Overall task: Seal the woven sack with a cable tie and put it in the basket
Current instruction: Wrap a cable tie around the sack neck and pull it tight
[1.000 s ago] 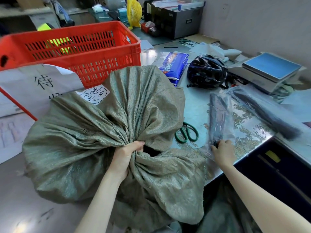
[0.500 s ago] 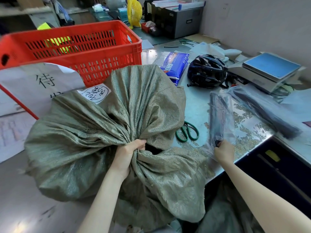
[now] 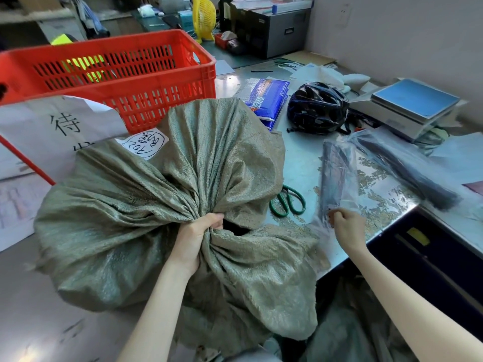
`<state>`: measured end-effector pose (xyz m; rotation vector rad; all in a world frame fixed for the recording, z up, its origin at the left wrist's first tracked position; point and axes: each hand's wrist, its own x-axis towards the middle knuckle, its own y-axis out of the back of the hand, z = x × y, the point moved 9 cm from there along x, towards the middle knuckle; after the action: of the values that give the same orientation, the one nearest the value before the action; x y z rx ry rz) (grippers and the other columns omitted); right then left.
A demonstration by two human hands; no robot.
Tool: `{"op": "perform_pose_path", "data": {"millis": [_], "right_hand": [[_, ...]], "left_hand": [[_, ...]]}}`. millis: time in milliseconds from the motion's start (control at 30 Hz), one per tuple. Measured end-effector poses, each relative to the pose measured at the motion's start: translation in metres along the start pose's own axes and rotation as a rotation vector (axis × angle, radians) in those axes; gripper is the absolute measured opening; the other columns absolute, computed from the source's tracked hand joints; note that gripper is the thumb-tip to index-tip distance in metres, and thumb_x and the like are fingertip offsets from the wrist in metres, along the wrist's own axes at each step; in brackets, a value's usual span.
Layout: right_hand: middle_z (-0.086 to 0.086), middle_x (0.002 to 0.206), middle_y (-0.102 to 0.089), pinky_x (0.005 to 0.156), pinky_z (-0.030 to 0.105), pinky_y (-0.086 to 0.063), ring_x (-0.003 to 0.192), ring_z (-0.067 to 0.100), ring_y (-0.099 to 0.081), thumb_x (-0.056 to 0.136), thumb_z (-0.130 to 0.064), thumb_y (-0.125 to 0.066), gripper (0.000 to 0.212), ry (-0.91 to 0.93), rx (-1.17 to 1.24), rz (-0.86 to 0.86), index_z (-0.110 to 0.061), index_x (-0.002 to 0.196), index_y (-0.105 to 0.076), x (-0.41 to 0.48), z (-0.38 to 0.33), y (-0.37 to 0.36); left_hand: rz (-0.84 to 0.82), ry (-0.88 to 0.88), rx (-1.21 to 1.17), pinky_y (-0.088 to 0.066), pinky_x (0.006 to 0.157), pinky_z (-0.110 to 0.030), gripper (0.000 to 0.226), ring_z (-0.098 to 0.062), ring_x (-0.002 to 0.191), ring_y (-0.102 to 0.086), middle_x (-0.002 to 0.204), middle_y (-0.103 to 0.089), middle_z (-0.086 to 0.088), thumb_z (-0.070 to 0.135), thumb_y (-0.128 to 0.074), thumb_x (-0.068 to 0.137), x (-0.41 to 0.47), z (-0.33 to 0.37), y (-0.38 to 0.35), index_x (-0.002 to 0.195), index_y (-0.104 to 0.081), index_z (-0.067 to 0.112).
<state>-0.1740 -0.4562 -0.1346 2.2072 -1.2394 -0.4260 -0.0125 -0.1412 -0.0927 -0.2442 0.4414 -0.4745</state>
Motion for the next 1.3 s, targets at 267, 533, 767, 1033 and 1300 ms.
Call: {"op": "perform_pose_path", "data": {"millis": [267,533,767,1033,1300], "right_hand": [[0.012,0.089,-0.073,0.082,0.041,-0.054,0.081,0.027,-0.068,0.091,-0.003,-0.057,0.021,0.360,0.004,-0.171,-0.001,0.107,-0.070,-0.033,-0.093,0.006],[0.012,0.092,-0.058,0.062,0.030,-0.045,0.078,0.025,-0.054,0.092,-0.027,-0.047,0.033,0.957,-0.106,-0.164,-0.006,0.088,-0.072,-0.109,-0.196,0.004],[-0.001,0.088,-0.073,0.062,0.042,-0.055,0.079,0.022,-0.068,0.091,-0.013,-0.048,0.020,0.927,-0.162,-0.469,-0.021,0.102,-0.063,-0.133,-0.211,-0.053],[0.015,0.088,-0.061,0.068,0.050,-0.050,0.079,0.035,-0.055,0.080,0.000,-0.038,0.021,0.823,-0.482,-0.763,-0.012,0.087,-0.054,-0.138,-0.206,-0.116],[0.018,0.088,-0.059,0.068,0.045,-0.053,0.076,0.037,-0.057,0.082,0.000,-0.038,0.027,0.770,-0.519,-0.743,-0.007,0.086,-0.064,-0.137,-0.218,-0.118]], "left_hand": [[-0.035,0.036,-0.024,-0.044,0.052,-0.020,0.024,-0.009,0.048,-0.050,0.049,-0.050,0.007,0.019,-0.066,0.065,0.000,-0.002,-0.003,0.044,-0.054,0.021],[0.020,0.097,-0.067,-0.048,0.065,-0.027,0.020,-0.016,0.059,-0.060,0.057,-0.064,0.001,0.017,-0.065,0.075,-0.006,-0.008,0.000,0.056,-0.066,0.012],[-0.098,0.091,-0.188,-0.048,0.057,-0.023,0.015,-0.017,0.058,-0.060,0.064,-0.061,-0.002,0.022,-0.064,0.072,-0.017,-0.008,-0.010,0.060,-0.060,0.015],[0.010,0.111,-0.237,-0.055,0.062,-0.028,0.030,-0.026,0.066,-0.067,0.078,-0.071,-0.014,0.022,-0.064,0.065,-0.030,-0.010,-0.004,0.086,-0.071,0.003],[0.294,0.039,-0.373,-0.052,0.094,-0.048,0.073,-0.035,0.105,-0.067,0.118,-0.068,-0.019,0.034,-0.083,0.057,-0.043,-0.007,0.010,0.121,-0.062,0.006]]}}
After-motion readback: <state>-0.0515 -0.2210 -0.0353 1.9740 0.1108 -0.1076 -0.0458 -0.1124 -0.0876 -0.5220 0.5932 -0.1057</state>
